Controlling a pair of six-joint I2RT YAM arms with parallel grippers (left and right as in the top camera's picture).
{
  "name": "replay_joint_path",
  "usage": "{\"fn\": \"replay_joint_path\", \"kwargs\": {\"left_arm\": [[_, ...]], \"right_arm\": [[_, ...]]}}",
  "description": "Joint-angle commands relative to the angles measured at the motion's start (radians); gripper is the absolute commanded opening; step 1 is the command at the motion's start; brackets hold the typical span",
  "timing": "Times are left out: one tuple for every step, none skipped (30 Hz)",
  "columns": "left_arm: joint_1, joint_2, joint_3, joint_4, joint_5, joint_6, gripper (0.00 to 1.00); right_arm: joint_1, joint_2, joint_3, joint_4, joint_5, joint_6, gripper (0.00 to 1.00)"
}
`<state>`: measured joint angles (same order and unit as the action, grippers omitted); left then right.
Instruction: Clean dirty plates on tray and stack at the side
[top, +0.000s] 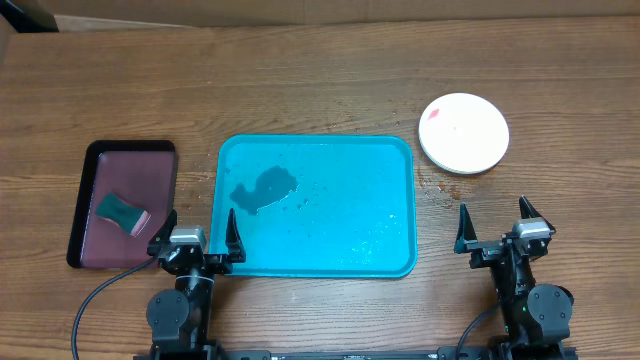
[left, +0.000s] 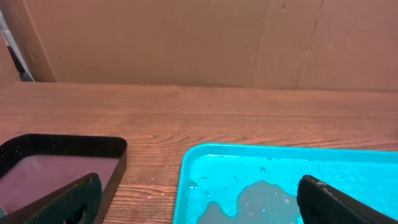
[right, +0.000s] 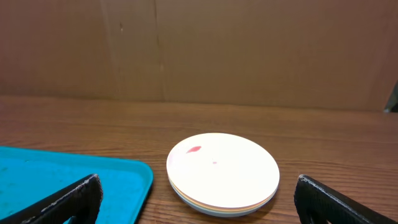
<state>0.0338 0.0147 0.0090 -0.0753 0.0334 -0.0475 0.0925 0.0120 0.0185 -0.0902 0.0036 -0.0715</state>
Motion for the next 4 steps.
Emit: {"fn": "replay_joint_path", "kwargs": {"left_arm": [[0.005,-0.010,-0.005,0.000,0.010,0.025,1.00],[0.005,-0.010,-0.005,0.000,0.010,0.025,1.00],[0.005,-0.010,-0.005,0.000,0.010,0.025,1.00],[0.005,-0.010,-0.005,0.000,0.010,0.025,1.00]], "right_arm": [[0.005,-0.009,-0.010,0.006,-0.005,-0.004,1.00],[0.005,-0.009,-0.010,0.006,-0.005,-0.004,1.00],[0.005,-0.009,-0.010,0.006,-0.005,-0.004,1.00],[0.005,-0.009,-0.010,0.006,-0.005,-0.004,1.00]]}}
